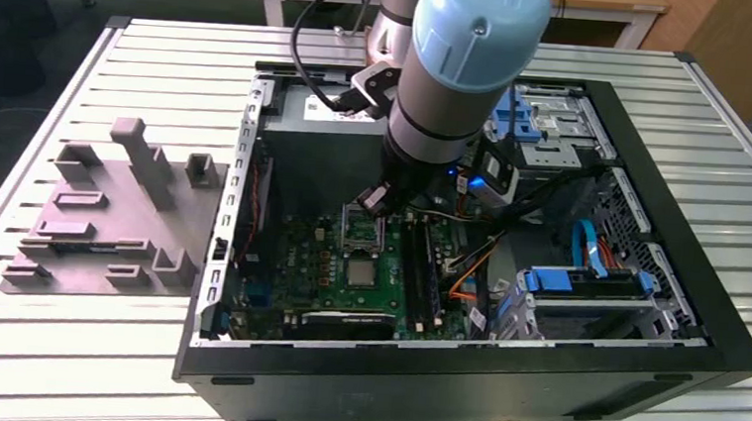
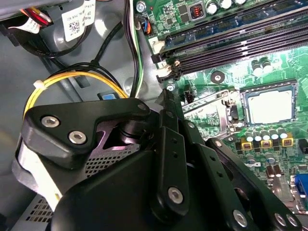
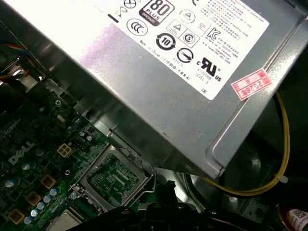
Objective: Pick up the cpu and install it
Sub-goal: 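Close the cpu cover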
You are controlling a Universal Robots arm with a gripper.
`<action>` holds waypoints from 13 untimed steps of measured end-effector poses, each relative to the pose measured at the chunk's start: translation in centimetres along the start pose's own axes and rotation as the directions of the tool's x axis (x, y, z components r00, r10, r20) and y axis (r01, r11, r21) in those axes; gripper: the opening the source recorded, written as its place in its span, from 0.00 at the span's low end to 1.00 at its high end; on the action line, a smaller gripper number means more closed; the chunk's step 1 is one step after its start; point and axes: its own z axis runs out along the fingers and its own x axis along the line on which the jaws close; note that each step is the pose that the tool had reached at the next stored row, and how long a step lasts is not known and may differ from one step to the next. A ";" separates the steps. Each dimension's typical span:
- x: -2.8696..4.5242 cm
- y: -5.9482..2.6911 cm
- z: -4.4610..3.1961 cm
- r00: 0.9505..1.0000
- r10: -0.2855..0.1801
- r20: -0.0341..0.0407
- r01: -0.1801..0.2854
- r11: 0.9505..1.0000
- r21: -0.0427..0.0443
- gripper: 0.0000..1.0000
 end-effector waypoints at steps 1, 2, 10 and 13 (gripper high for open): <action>-0.03 0.04 0.07 1.000 0.000 0.000 0.000 1.000 0.000 0.11; -0.06 0.07 0.12 1.000 0.000 0.000 0.000 1.000 0.000 0.11; -0.20 0.21 0.54 1.000 -0.001 0.000 0.001 1.000 0.000 0.11; -0.17 0.16 0.73 1.000 -0.002 -0.001 0.002 1.000 0.000 0.11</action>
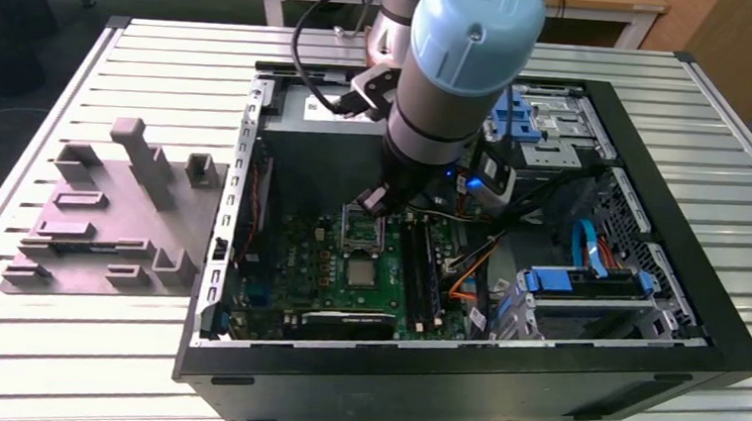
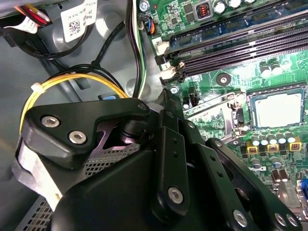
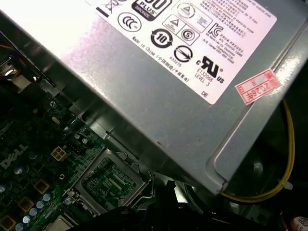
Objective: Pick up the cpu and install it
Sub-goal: 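Close the cpu cover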
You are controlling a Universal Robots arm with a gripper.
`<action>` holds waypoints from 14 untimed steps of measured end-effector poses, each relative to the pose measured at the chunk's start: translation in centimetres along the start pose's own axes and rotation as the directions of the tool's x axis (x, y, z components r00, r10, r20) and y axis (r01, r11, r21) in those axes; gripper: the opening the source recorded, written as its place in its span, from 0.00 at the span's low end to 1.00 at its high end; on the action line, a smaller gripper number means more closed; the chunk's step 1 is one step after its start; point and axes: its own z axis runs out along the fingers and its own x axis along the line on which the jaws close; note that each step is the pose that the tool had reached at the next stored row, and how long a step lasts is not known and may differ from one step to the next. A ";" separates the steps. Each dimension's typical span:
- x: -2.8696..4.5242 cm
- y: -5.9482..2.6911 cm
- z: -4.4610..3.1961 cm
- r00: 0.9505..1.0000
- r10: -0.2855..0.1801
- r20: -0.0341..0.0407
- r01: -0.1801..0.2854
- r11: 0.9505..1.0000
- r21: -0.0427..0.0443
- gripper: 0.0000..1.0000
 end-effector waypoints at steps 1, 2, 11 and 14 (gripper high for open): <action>0.01 -0.01 0.06 1.000 0.000 0.000 0.000 1.000 0.000 0.11; 0.01 -0.03 0.13 1.000 0.000 0.000 0.000 1.000 0.000 0.11; 0.02 0.02 0.31 1.000 0.001 -0.022 -0.001 1.000 0.027 0.11; 0.08 0.08 0.29 1.000 0.002 -0.024 -0.001 1.000 0.030 0.11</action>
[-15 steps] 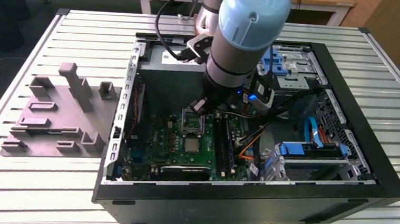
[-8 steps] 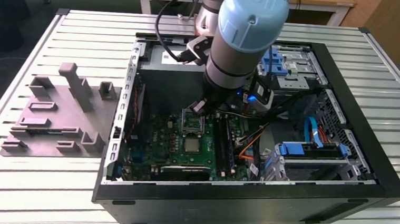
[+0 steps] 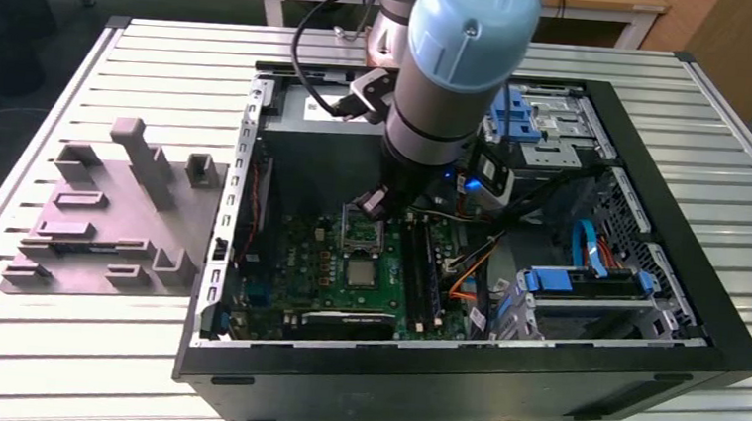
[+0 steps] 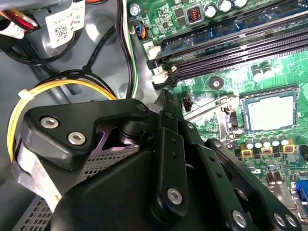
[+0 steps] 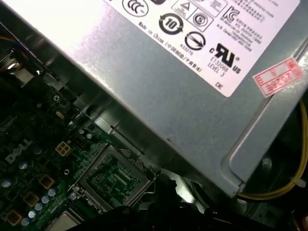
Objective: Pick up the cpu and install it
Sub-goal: 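Close the cpu cover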
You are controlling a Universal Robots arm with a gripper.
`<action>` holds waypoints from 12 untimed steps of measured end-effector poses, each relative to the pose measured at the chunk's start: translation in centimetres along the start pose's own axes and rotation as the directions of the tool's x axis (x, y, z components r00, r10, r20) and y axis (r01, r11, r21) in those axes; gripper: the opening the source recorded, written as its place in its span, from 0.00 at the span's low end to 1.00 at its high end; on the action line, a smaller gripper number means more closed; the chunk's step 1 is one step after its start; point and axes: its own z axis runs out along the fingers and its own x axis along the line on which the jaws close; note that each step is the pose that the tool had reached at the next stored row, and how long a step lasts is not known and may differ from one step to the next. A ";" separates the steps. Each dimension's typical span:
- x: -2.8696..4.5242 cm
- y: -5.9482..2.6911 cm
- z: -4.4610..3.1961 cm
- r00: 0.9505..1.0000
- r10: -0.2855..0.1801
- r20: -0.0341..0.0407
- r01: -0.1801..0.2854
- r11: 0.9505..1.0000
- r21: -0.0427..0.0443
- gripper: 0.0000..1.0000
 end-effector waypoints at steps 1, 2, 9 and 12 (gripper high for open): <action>0.02 0.03 0.00 1.000 0.000 0.000 0.000 1.000 0.001 0.11; 0.03 0.06 -0.02 1.000 0.000 -0.001 0.000 1.000 0.001 0.11; -0.01 0.20 -0.53 1.000 0.000 -0.002 0.000 1.000 0.002 0.11; -0.04 0.26 -0.78 1.000 0.000 -0.003 0.000 1.000 0.004 0.11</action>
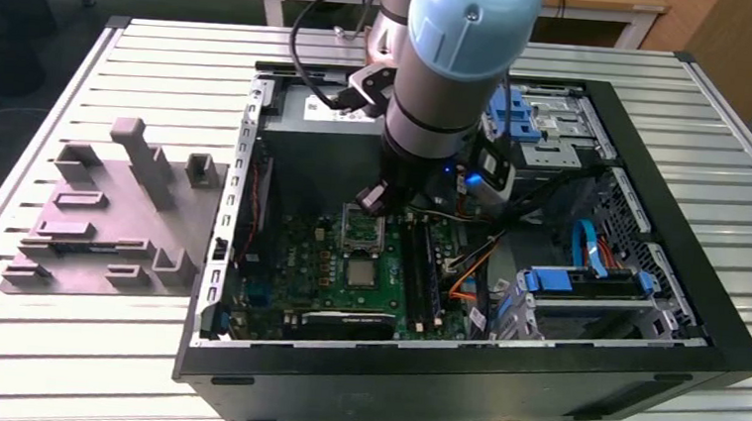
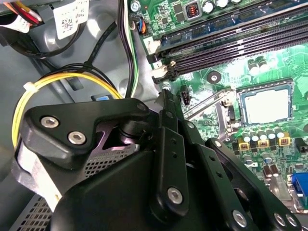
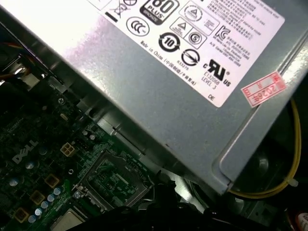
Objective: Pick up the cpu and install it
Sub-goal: 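Close the cpu cover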
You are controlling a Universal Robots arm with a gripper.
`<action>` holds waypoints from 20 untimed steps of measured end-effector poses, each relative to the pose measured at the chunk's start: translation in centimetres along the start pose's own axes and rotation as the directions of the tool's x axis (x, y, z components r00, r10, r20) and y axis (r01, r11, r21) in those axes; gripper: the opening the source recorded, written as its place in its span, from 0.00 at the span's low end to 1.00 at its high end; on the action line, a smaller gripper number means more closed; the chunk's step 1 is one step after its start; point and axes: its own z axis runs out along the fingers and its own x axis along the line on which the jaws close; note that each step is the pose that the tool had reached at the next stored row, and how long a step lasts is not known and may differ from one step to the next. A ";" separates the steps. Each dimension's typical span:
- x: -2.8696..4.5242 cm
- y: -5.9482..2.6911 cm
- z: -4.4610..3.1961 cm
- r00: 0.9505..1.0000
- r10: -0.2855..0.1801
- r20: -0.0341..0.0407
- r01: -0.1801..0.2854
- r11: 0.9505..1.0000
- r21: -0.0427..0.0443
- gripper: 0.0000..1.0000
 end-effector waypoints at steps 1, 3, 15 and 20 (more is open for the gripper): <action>-0.01 0.02 -0.07 1.000 0.000 -0.001 0.000 1.000 0.001 0.11; -0.03 0.06 -0.22 1.000 -0.001 -0.004 0.001 1.000 0.004 0.11; -0.15 0.27 -0.97 0.999 -0.008 -0.032 0.009 0.999 0.035 0.11; -0.18 0.33 -1.19 0.999 -0.007 -0.045 0.010 0.999 0.051 0.11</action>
